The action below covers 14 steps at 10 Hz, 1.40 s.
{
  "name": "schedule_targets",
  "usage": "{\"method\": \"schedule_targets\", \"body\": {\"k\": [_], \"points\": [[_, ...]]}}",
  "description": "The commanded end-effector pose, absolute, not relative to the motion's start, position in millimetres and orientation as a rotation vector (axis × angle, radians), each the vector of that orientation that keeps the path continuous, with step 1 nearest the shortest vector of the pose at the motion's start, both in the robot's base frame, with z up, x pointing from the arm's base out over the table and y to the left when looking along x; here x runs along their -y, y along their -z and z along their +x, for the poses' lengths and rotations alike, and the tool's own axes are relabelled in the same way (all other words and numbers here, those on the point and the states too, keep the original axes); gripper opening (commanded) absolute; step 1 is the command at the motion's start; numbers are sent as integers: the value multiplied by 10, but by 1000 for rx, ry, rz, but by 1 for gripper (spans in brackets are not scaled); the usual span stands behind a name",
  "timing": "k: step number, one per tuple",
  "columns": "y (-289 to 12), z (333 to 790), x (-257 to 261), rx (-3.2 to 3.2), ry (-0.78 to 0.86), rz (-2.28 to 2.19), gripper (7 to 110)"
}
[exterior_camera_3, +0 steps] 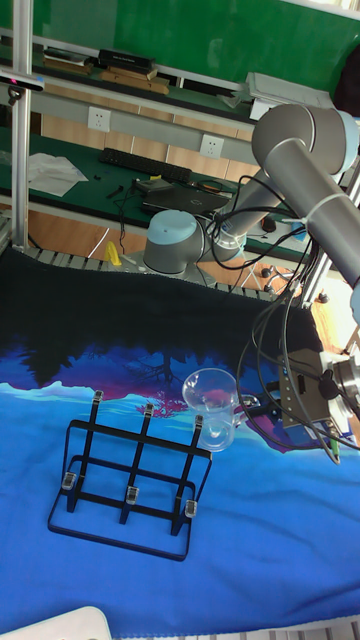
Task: Put the cup on the cup rack
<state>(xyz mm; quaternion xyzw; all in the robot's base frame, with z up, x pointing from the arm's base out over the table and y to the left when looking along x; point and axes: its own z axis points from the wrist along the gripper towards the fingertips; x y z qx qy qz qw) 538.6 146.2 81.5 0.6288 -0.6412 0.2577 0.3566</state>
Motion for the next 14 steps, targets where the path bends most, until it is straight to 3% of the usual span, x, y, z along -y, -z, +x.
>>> {"method": "schedule_targets", "body": {"k": [1, 14], "points": [[-835, 5386, -1437, 1665, -644, 1636, 7], [-993, 5381, -1333, 1712, -624, 1651, 7]]}}
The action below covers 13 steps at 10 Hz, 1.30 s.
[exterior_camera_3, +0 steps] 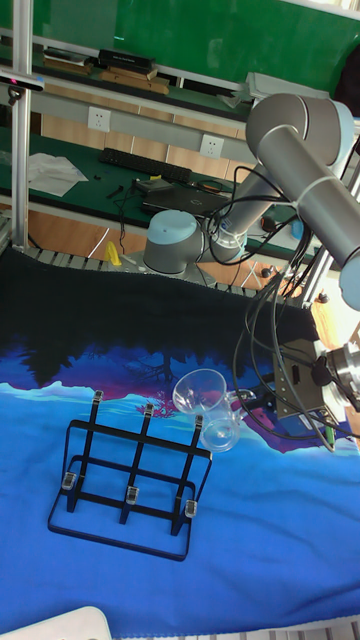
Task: Put the cup on the cup rack
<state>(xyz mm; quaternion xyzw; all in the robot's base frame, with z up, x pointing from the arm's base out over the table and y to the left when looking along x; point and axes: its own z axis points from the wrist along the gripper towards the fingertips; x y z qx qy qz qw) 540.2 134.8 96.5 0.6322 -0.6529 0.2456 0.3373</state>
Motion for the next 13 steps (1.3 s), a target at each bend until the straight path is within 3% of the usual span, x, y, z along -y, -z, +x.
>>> {"method": "schedule_targets", "body": {"k": [1, 13], "points": [[-1003, 5385, -1317, 1710, -624, 1653, 7], [-1057, 5427, -1141, 1704, -630, 1680, 7]]}}
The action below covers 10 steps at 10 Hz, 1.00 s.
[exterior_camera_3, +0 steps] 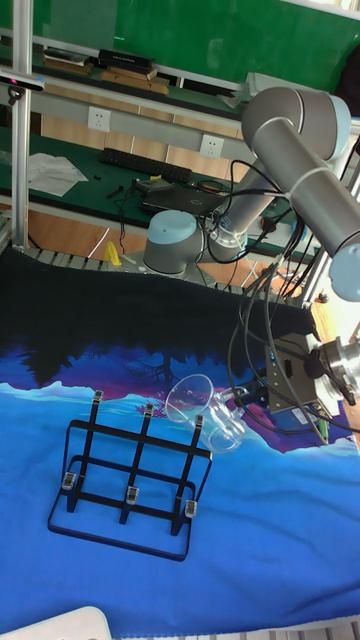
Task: Put the cup on the cup rack
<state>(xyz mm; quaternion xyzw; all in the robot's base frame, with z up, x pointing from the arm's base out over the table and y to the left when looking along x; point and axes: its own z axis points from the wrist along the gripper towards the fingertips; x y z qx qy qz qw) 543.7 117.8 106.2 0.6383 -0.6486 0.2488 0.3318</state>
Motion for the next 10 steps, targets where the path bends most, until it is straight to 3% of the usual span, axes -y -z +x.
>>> {"method": "schedule_targets", "body": {"k": [1, 10], "points": [[-1052, 5425, -1138, 1708, -626, 1684, 7], [-1056, 5340, -1134, 1790, -604, 1700, 7]]}}
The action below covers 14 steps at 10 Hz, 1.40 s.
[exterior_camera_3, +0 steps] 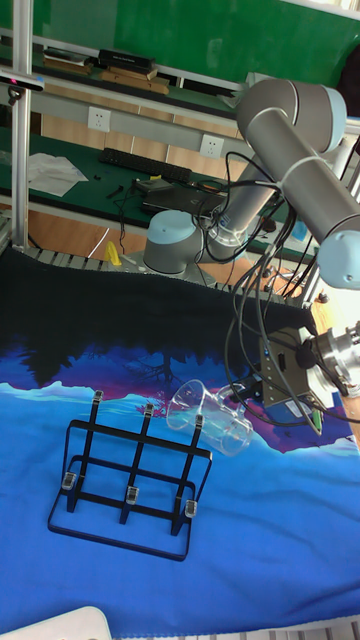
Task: Put the cup on the cup rack
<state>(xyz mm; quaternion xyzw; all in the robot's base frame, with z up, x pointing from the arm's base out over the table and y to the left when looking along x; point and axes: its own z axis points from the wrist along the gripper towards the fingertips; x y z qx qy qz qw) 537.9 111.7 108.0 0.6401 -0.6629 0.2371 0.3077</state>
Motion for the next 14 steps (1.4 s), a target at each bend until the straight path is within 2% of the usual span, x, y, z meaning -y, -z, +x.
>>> {"method": "schedule_targets", "body": {"k": [1, 8, 14], "points": [[-1053, 5322, -1136, 1805, -602, 1698, 7], [-968, 5163, -1305, 1985, -579, 1674, 7], [-813, 4991, -1465, 2127, -489, 1660, 7]]}}
